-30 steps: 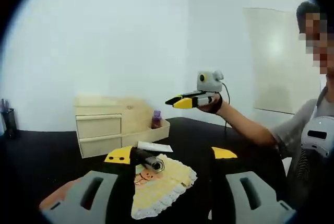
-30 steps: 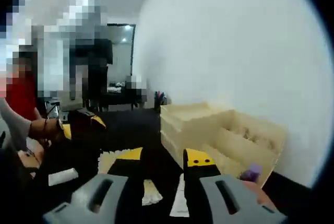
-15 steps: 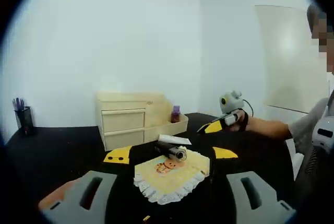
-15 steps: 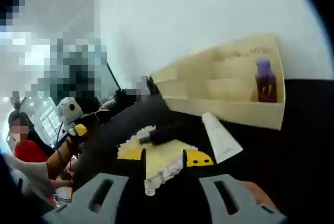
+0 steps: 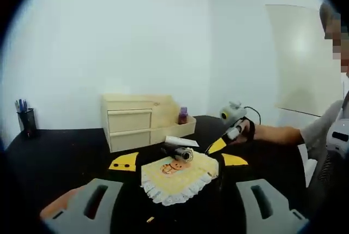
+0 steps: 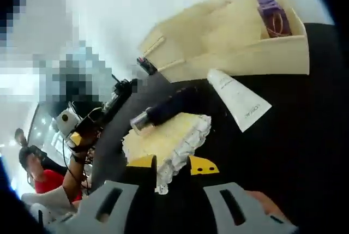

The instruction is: Open the drawer, pick up the cosmetic bottles from the table one by one, place them into the drawer, release the gripper, close the drawer, and move the gripper away

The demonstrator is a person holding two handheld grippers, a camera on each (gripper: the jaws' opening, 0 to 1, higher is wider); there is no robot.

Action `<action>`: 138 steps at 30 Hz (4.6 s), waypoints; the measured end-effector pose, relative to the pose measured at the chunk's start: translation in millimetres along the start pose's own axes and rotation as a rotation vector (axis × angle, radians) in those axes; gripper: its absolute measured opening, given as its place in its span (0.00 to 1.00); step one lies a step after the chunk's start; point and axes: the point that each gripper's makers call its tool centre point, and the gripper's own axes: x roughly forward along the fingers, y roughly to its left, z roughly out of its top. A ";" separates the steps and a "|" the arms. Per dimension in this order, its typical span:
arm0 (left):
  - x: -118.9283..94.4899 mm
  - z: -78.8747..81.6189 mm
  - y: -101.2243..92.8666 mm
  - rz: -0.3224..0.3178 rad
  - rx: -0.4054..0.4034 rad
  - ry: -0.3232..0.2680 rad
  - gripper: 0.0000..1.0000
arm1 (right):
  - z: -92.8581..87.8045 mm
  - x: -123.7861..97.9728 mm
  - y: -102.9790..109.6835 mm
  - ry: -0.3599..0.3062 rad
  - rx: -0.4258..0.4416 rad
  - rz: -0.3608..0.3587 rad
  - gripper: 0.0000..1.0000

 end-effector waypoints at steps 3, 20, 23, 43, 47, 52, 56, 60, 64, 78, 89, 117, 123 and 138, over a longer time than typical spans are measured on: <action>1.2 -0.8 -0.1 -0.002 -0.003 0.001 0.51 | -2.8 6.0 3.9 0.009 0.008 0.014 0.18; -2.4 -1.5 1.4 0.004 -0.010 -0.002 0.51 | 3.3 4.4 11.2 -0.026 -0.058 0.025 0.00; -4.2 -2.5 2.2 0.009 -0.011 -0.001 0.51 | 9.2 0.9 16.5 -0.048 -0.143 0.007 0.00; -22.0 9.0 2.4 0.010 -0.004 -0.052 0.50 | 58.3 -7.6 124.6 -0.049 -0.796 -0.018 0.00; -26.6 10.9 4.5 0.011 -0.006 -0.065 0.49 | 69.2 -6.1 135.1 -0.006 -0.843 -0.031 0.00; -29.1 10.6 5.0 0.007 -0.014 -0.084 0.49 | 78.6 -4.5 143.4 0.098 -0.898 -0.011 0.00; -29.1 8.9 5.2 0.002 -0.020 -0.088 0.48 | 80.2 -3.5 151.5 0.166 -1.025 0.010 0.00; -29.8 11.6 4.6 -0.006 -0.022 -0.100 0.48 | 87.9 -0.8 166.1 0.175 -1.089 0.056 0.00; -32.6 14.3 3.6 -0.023 -0.020 -0.106 0.48 | 89.9 -0.5 176.7 0.205 -1.169 0.097 0.00; -20.3 -7.2 -16.0 -0.158 0.027 -0.021 0.58 | 48.0 -7.8 214.5 0.366 -1.372 0.305 0.00; -1.5 -10.4 -41.9 -0.239 0.004 -0.016 0.55 | 20.0 -11.4 219.3 0.411 -1.461 0.327 0.00; 5.7 -30.4 -65.4 -0.294 0.095 0.038 0.07 | -1.7 -27.5 214.7 0.383 -1.503 0.365 0.00; 5.7 -30.7 -65.3 -0.296 0.103 0.040 0.07 | 4.1 -29.5 215.3 0.301 -1.474 0.378 0.00; 5.6 -30.7 -67.0 -0.303 0.113 0.040 0.07 | 46.5 -76.2 210.9 -0.131 -1.026 0.552 0.27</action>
